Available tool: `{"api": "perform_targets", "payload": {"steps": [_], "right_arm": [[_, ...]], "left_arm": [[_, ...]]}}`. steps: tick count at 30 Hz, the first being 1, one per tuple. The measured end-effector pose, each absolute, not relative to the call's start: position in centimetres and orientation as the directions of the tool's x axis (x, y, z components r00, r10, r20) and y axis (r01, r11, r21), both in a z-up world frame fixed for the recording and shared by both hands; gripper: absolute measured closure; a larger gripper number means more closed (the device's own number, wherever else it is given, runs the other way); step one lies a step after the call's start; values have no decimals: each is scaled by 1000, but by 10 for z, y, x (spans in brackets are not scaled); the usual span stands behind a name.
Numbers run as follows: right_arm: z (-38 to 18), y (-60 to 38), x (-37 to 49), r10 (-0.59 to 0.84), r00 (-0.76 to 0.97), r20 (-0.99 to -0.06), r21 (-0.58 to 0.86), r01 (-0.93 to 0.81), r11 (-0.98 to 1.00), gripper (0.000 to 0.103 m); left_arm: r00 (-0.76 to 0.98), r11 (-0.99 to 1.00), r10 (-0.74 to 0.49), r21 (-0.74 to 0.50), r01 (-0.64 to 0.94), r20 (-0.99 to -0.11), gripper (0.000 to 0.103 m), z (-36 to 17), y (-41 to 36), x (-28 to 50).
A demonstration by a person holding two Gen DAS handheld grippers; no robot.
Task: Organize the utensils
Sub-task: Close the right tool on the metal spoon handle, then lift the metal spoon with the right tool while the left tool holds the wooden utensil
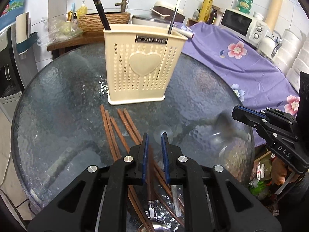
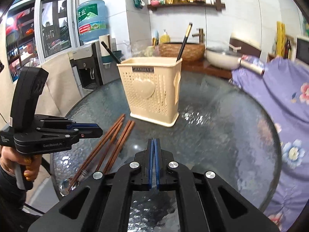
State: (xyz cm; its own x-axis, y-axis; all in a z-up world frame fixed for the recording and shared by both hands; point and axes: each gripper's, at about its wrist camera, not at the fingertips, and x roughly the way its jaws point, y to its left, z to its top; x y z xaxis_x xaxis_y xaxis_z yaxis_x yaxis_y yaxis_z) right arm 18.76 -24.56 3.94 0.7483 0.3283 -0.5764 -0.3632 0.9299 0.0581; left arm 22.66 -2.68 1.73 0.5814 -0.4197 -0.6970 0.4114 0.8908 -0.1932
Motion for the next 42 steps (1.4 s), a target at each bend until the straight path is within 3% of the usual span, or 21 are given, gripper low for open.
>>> {"api": "perform_targets", "payload": {"steps": [14, 15, 17, 18, 19, 21, 23, 25, 32, 42], "right_arm": [[29, -249, 198, 292, 712, -638, 101, -299, 949, 101], [27, -249, 199, 274, 709, -650, 97, -281, 955, 98], [22, -250, 199, 264, 697, -667, 108, -260, 960, 83], [19, -250, 199, 266, 690, -673, 121, -252, 960, 68], [16, -250, 199, 262, 685, -680, 128, -241, 962, 63], [12, -249, 199, 241, 679, -694, 119, -221, 968, 63], [5, -248, 199, 203, 668, -716, 95, -195, 976, 63], [-1, -247, 200, 185, 644, -742, 92, -175, 980, 63], [-20, -242, 199, 138, 565, -813, 98, -102, 990, 63], [-35, -224, 206, 86, 532, -842, 61, -64, 996, 63]], "left_arm": [[599, 907, -383, -163, 389, -703, 89, 17, -20, 233], [604, 911, -368, -143, 388, -707, 89, 15, -21, 233], [605, 915, -342, -107, 390, -719, 89, 10, -24, 232], [597, 912, -343, -105, 396, -725, 88, 8, -26, 232], [585, 909, -346, -106, 404, -734, 87, 4, -27, 232], [574, 909, -338, -100, 404, -746, 81, -3, -29, 233], [563, 909, -332, -97, 405, -757, 67, -10, -30, 235], [550, 909, -329, -100, 404, -767, 63, -17, -31, 238], [540, 899, -309, -56, 434, -783, 63, -28, -41, 240], [524, 892, -295, -35, 450, -799, 63, -40, -45, 244]]}}
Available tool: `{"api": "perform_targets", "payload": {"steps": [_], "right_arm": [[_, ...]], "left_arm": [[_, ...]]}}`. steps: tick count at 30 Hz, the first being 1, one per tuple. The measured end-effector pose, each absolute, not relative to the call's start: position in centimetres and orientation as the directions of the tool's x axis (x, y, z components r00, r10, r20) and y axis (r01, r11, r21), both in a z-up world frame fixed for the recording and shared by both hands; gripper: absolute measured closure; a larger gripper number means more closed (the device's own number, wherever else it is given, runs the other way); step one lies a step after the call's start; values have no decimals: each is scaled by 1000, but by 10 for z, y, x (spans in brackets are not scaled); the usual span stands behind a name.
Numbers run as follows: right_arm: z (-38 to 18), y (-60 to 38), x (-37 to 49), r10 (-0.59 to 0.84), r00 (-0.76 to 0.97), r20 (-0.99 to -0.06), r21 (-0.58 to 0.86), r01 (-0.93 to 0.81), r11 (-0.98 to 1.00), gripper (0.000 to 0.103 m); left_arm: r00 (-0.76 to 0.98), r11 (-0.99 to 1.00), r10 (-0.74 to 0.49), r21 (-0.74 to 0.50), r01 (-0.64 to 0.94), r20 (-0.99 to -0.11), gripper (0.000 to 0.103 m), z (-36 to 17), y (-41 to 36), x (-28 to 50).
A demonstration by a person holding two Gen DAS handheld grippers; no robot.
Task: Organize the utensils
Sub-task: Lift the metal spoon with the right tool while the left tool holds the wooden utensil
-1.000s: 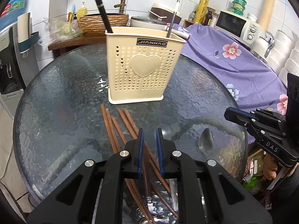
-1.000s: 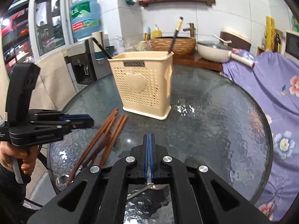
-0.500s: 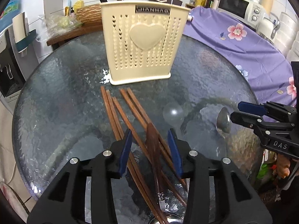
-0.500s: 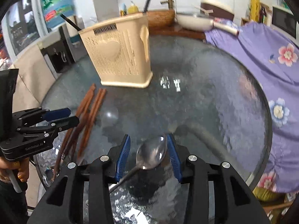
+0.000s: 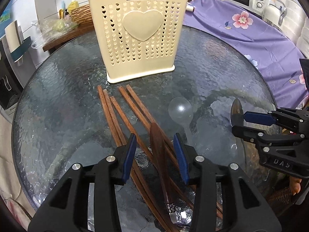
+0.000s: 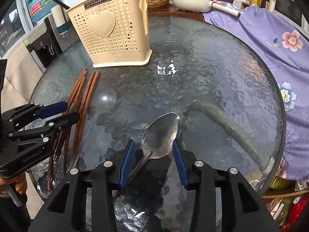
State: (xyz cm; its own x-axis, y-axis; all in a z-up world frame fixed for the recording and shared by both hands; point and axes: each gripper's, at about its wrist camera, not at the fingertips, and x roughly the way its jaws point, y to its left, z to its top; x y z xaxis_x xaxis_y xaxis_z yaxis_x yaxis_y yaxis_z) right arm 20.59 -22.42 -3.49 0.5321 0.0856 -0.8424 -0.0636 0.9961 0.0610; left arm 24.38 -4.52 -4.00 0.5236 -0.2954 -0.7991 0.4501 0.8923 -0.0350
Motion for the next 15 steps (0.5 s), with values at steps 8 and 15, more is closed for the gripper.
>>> {"api": "perform_targets", "payload": {"steps": [8, 15], "right_arm": [[-38, -221, 215, 68, 532, -844, 47, -52, 998, 63], [-34, -232, 213, 115, 537, -836, 97, -62, 993, 63]], "left_arm": [[519, 886, -294, -25, 463, -803, 63, -42, -52, 247], [519, 881, -294, -18, 472, -803, 63, -41, -58, 246]]}}
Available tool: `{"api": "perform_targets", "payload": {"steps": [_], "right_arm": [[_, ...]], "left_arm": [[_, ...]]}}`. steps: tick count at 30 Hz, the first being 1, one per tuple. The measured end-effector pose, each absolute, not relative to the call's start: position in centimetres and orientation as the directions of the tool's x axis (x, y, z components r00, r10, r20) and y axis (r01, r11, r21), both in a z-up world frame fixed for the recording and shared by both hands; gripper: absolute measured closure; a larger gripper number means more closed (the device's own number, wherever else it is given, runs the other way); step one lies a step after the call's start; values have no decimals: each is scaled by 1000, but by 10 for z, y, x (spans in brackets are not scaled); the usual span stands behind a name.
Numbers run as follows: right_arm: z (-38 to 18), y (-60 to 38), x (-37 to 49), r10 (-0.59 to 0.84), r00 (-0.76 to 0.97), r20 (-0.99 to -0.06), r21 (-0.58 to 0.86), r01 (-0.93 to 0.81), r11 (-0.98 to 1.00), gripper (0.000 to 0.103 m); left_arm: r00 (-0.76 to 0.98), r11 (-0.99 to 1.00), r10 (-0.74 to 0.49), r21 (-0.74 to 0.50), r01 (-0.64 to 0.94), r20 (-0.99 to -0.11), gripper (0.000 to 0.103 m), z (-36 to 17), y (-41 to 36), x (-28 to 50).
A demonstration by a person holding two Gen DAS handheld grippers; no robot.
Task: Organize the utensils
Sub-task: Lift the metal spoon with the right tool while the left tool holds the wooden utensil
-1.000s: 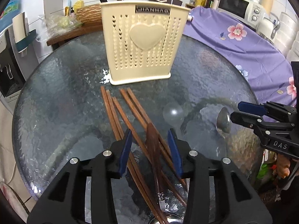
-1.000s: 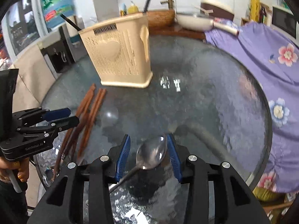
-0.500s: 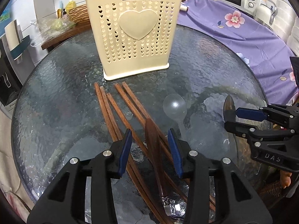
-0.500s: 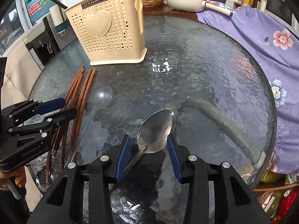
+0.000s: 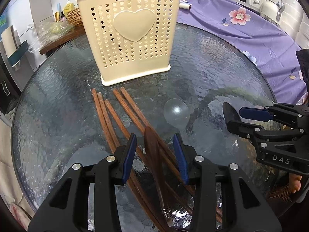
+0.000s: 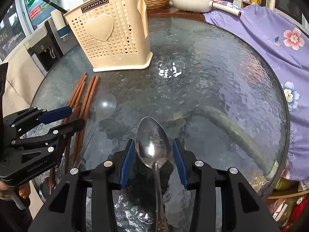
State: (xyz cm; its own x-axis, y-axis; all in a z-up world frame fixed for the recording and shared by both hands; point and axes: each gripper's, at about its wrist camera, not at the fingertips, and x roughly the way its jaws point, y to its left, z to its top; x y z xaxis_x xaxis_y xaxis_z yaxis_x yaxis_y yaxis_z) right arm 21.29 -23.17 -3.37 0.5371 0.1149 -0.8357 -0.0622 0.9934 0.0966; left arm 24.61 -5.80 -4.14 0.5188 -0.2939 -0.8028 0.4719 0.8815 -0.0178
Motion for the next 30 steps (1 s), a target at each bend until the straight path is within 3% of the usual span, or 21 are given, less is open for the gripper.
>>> {"api": "perform_targets", "payload": {"steps": [12, 19, 30], "right_arm": [[-35, -224, 217, 128, 526, -841, 81, -113, 990, 63], [-38, -220, 221, 137, 508, -850, 73, -144, 987, 63], [-39, -215, 223, 142, 496, -857, 57, -183, 982, 63]], "left_arm": [[512, 883, -291, -21, 469, -808, 65, -44, -57, 246], [504, 886, -287, -25, 464, -815, 74, -46, -58, 249], [505, 886, -267, -2, 464, -821, 75, -44, -58, 249]]}}
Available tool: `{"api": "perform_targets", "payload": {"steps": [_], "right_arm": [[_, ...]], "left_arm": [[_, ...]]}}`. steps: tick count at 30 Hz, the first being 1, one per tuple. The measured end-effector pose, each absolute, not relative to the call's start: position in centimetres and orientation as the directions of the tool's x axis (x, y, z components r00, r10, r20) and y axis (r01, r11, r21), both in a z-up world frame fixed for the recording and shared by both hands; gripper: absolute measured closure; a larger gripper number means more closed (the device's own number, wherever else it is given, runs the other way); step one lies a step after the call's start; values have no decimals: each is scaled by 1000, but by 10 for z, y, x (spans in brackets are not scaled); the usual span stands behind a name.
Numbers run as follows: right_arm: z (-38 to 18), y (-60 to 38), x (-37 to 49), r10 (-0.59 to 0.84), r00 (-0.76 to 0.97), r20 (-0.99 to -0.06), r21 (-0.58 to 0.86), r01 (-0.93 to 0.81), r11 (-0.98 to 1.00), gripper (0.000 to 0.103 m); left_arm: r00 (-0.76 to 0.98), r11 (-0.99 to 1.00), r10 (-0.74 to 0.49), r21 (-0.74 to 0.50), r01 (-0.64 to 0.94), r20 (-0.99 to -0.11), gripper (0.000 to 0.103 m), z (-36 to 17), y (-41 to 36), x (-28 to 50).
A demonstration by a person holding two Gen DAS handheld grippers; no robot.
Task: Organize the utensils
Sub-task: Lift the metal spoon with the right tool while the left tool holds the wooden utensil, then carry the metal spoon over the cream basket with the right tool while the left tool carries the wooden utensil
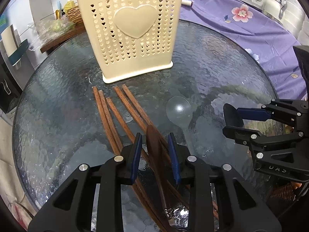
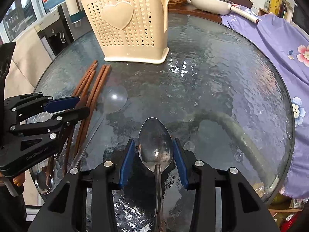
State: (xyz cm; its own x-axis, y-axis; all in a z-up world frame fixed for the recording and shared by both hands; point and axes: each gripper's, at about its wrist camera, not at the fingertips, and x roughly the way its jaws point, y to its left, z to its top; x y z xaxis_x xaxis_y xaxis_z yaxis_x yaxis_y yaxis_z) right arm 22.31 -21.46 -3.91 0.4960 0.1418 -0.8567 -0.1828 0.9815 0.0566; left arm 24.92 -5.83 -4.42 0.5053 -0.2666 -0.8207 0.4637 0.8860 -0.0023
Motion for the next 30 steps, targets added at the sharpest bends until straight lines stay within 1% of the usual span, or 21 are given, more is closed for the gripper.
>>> {"api": "perform_targets", "payload": {"steps": [6, 7, 8, 9, 10, 12, 15, 21, 30], "right_arm": [[-39, -212, 223, 138, 493, -859, 49, -190, 981, 64], [-39, -212, 224, 134, 494, -859, 43, -190, 981, 66], [-39, -212, 224, 128, 495, -860, 36, -191, 981, 67], [-39, -212, 224, 129, 494, -860, 36, -194, 980, 67], [-39, -212, 223, 131, 495, -859, 36, -197, 980, 67], [-40, -212, 223, 132, 497, -858, 33, -203, 979, 67], [-39, -213, 223, 153, 499, -853, 51, -212, 976, 67], [-25, -215, 217, 198, 552, -810, 71, -243, 967, 67], [10, -219, 202, 256, 647, -718, 80, -289, 954, 67]], "left_arm": [[498, 883, -270, -7, 469, -824, 75, -45, -62, 251], [497, 884, -270, -8, 468, -825, 75, -45, -62, 252], [496, 884, -271, -10, 467, -825, 75, -45, -62, 252], [495, 885, -272, -12, 466, -825, 77, -45, -62, 252], [489, 885, -277, -21, 465, -827, 82, -46, -61, 253], [472, 887, -301, -62, 457, -828, 86, -46, -58, 255], [476, 891, -311, -79, 447, -823, 86, -44, -56, 256], [515, 889, -342, -93, 448, -786, 87, -24, -52, 251], [581, 887, -378, -102, 450, -721, 87, 12, -43, 237]]}}
